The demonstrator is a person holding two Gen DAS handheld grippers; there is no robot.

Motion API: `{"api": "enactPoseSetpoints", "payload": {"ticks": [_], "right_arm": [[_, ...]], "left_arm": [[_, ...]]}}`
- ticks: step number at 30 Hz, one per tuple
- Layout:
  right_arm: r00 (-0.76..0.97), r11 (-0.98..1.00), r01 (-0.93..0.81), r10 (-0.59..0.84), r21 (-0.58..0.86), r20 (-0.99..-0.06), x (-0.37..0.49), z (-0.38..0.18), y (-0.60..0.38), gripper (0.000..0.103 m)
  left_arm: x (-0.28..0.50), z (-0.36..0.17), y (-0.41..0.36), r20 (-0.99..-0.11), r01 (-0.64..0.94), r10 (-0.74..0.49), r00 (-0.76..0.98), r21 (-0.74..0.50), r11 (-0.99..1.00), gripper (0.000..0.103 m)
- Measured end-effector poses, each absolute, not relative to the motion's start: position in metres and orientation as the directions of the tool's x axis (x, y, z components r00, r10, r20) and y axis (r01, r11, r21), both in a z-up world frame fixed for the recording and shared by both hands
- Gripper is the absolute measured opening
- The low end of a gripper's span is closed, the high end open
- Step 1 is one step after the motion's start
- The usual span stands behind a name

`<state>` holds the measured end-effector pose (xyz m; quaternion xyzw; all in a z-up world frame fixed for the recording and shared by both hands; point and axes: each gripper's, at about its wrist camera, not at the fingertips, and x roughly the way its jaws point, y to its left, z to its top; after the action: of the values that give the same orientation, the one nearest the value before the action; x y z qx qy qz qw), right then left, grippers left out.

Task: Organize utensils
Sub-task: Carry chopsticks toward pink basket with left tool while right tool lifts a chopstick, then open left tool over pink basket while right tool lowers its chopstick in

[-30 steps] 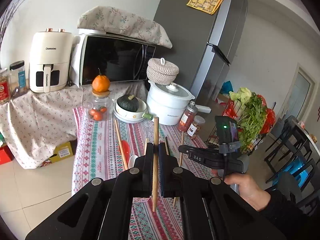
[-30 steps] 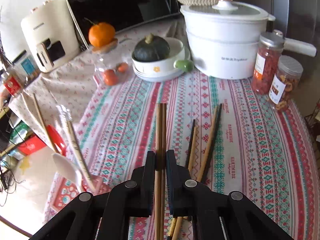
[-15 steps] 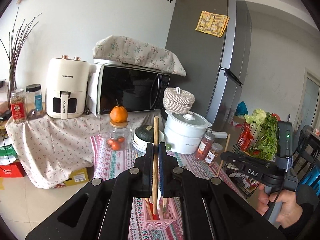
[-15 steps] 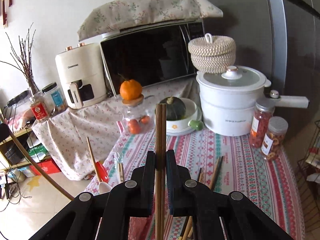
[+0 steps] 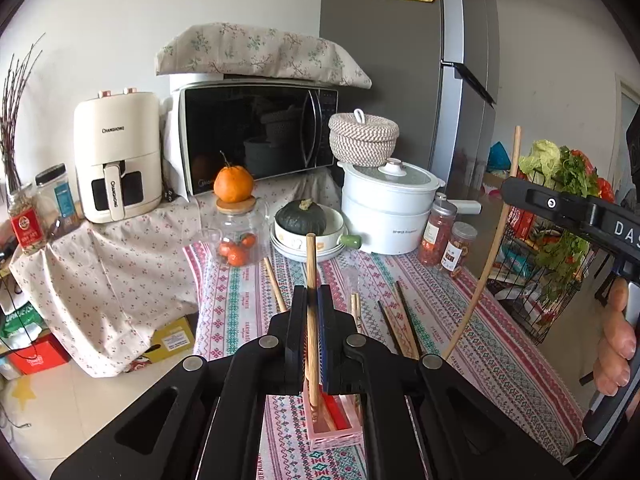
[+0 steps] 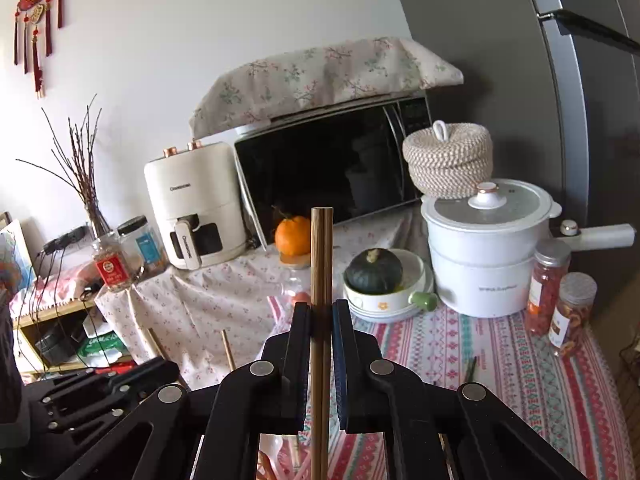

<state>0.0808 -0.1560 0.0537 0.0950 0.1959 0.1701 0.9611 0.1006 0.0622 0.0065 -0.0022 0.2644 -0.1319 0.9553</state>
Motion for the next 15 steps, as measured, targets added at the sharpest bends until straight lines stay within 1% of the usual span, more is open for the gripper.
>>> {"api": "enactPoseSetpoints", "payload": {"ticks": [4,6,7,8,9,10,11,15], "right_arm": [[0.863,0.911,-0.319,0.393,0.261,-0.319,0.08,0.052,-0.146,0.009],[0.858,0.906,-0.329,0.404,0.265,-0.317,0.083,0.049,-0.141,0.009],[0.855,0.904,-0.334,0.41,0.267,-0.319,0.084,0.048,-0.138,0.009],[0.852,0.902,-0.337,0.414,0.269,-0.321,0.086,0.045,-0.136,0.009],[0.848,0.901,-0.34,0.418,0.269,-0.325,0.087,0.043,-0.133,0.009],[0.847,0.9,-0.344,0.42,0.268,-0.325,0.088,0.041,-0.131,0.009],[0.85,0.9,-0.348,0.421,0.263,-0.315,0.088,0.039,-0.129,0.009],[0.854,0.897,-0.354,0.425,0.264,-0.301,0.088,0.038,-0.125,0.009]], "left_arm": [[0.108,0.001,0.071,-0.526,0.247,-0.289,0.8,-0.152,0.957,0.006],[0.108,0.003,0.074,-0.527,0.239,-0.295,0.797,-0.173,0.955,0.008],[0.107,0.005,0.076,-0.524,0.236,-0.295,0.799,-0.178,0.955,0.014],[0.105,0.006,0.078,-0.52,0.234,-0.294,0.802,-0.181,0.955,0.025],[0.103,0.008,0.079,-0.514,0.23,-0.291,0.807,-0.181,0.956,0.031],[0.1,0.01,0.081,-0.508,0.225,-0.287,0.812,-0.182,0.957,0.042],[0.098,0.011,0.083,-0.504,0.22,-0.284,0.816,-0.183,0.958,0.046],[0.094,0.011,0.089,-0.52,0.202,-0.259,0.814,-0.165,0.965,0.052]]}}
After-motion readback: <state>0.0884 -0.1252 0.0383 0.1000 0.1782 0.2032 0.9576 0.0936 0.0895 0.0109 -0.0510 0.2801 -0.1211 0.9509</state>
